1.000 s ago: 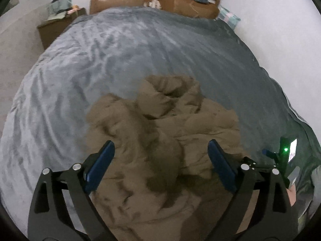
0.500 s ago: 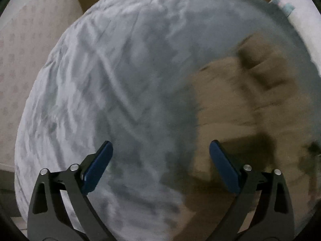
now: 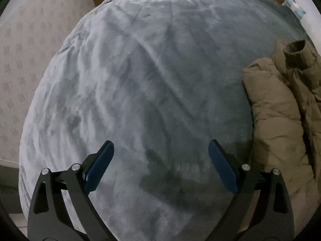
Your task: Fold large clothes
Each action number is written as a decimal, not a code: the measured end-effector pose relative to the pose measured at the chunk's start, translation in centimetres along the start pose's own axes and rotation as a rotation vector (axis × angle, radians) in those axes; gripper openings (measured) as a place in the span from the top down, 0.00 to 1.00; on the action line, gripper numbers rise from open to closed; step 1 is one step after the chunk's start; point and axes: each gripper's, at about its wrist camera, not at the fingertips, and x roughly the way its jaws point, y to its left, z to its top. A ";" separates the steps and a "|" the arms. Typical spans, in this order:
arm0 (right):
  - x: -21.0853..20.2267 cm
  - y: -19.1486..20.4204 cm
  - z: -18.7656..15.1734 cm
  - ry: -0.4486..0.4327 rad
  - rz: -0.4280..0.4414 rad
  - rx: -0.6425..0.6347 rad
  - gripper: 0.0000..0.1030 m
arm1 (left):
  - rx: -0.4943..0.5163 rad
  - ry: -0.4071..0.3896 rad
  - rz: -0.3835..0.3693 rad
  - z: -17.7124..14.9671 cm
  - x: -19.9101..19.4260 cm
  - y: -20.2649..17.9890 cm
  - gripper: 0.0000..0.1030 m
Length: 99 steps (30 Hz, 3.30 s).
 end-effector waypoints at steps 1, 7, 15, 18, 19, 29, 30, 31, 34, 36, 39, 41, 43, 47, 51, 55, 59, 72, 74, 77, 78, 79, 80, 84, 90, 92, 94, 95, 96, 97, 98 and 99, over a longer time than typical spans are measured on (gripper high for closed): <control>0.6 0.4 0.3 0.010 -0.005 -0.008 0.14 | 0.006 -0.002 0.005 -0.2 -0.2 -0.1 0.08; 2.0 -2.5 -0.9 0.017 0.027 0.024 0.87 | 0.057 -0.020 0.027 -0.4 -1.0 -1.7 0.08; -9.7 -13.5 -2.8 -0.323 -0.035 0.040 0.89 | -0.010 -0.131 0.001 1.6 -4.1 -3.5 0.08; -12.7 -17.8 -5.5 -0.434 -0.052 0.036 0.89 | -0.024 -0.164 -0.014 1.5 -5.6 -4.4 0.08; -12.6 -19.3 -6.8 -0.434 -0.041 0.054 0.89 | -0.025 -0.173 -0.014 1.5 -5.9 -4.6 0.08; -2.2 -28.4 -22.1 -0.039 -0.065 0.311 0.48 | 0.060 -0.108 0.031 0.3 -3.7 -8.5 0.08; -2.2 -29.1 -23.3 -0.028 -0.072 0.330 0.47 | 0.072 -0.106 0.039 0.3 -3.7 -8.8 0.08; -2.2 -29.7 -24.0 -0.018 -0.080 0.347 0.47 | 0.080 -0.108 0.047 0.4 -3.8 -9.2 0.08; -3.1 -31.4 -24.6 -0.031 -0.093 0.410 0.47 | 0.094 -0.108 0.040 0.6 -4.1 -10.0 0.08; -4.1 -31.7 -23.5 -0.069 -0.084 0.431 0.47 | 0.106 -0.105 0.035 0.7 -4.2 -10.6 0.08; -4.1 -30.8 -20.5 -0.108 -0.057 0.437 0.42 | 0.137 -0.102 0.016 0.6 -3.8 -12.9 0.07; -3.3 -29.9 -18.7 -0.108 -0.062 0.431 0.41 | 0.150 -0.094 0.010 0.7 -3.5 -14.2 0.08; -2.2 -28.6 -17.6 -0.095 -0.087 0.422 0.41 | 0.160 -0.083 -0.010 0.6 -3.0 -15.6 0.08; -0.2 -26.3 -16.5 -0.060 -0.158 0.350 0.44 | 0.169 -0.086 -0.005 0.8 -1.8 -17.7 0.08; 3.1 -24.8 -15.8 0.033 -0.266 0.259 0.49 | 0.206 -0.048 0.026 1.3 0.0 -20.1 0.08; 5.5 -25.4 -14.9 0.078 -0.286 0.267 0.51 | 0.219 -0.012 0.053 2.6 1.9 -21.0 0.08; 7.9 -26.0 -14.0 0.120 -0.290 0.285 0.51 | 0.199 0.051 0.030 4.4 3.9 -20.8 0.05; 5.5 -25.9 -15.2 0.106 -0.277 0.333 0.43 | 0.181 0.020 0.046 3.5 2.5 -19.3 0.03; 2.9 -25.6 -16.6 0.040 -0.232 0.392 0.35 | 0.144 -0.016 0.016 2.3 0.3 -18.3 0.03; -1.2 -23.4 -19.8 -0.049 -0.151 0.438 0.29 | 0.087 -0.065 -0.068 -0.6 -3.2 -16.6 0.03; -1.9 -23.0 -20.7 -0.061 -0.155 0.432 0.28 | 0.082 -0.082 -0.078 -1.8 -4.4 -16.5 0.03; -2.7 -22.1 -21.7 -0.071 -0.160 0.424 0.27 | 0.079 -0.098 -0.082 -2.8 -5.3 -16.3 0.03; -3.4 -21.2 -22.7 -0.078 -0.162 0.416 0.27 | 0.077 -0.117 -0.080 -4.0 -6.5 -16.1 0.03; -6.6 -18.2 -26.8 -0.131 -0.175 0.399 0.14 | 0.066 -0.194 -0.085 -9.0 -10.5 -15.8 0.03; -9.6 -15.2 -31.2 -0.147 -0.189 0.433 0.10 | 0.088 -0.195 -0.077 -14.5 -11.7 -15.3 0.03; -10.3 -14.7 -32.1 -0.156 -0.209 0.440 0.07 | 0.086 -0.191 -0.079 -16.7 -12.5 -14.1 0.03; -11.1 -13.9 -33.4 -0.170 -0.248 0.429 0.05 | 0.069 -0.186 -0.083 -18.0 -12.4 -12.9 0.03; -11.2 -13.6 -33.8 -0.163 -0.280 0.425 0.05 | 0.059 -0.178 -0.089 -18.3 -12.0 -12.8 0.03; -11.3 -13.5 -34.1 -0.157 -0.299 0.425 0.05 | 0.052 -0.170 -0.095 -18.6 -11.8 -12.6 0.03; -11.2 -13.5 -34.3 -0.153 -0.314 0.426 0.05 | 0.044 -0.166 -0.100 -19.1 -11.9 -12.1 0.03; -11.3 -13.4 -34.6 -0.154 -0.320 0.428 0.05 | 0.034 -0.165 -0.104 -19.8 -11.9 -11.9 0.03; -11.5 -13.3 -34.9 -0.163 -0.317 0.432 0.05 | 0.028 -0.165 -0.109 -20.0 -11.9 -11.9 0.03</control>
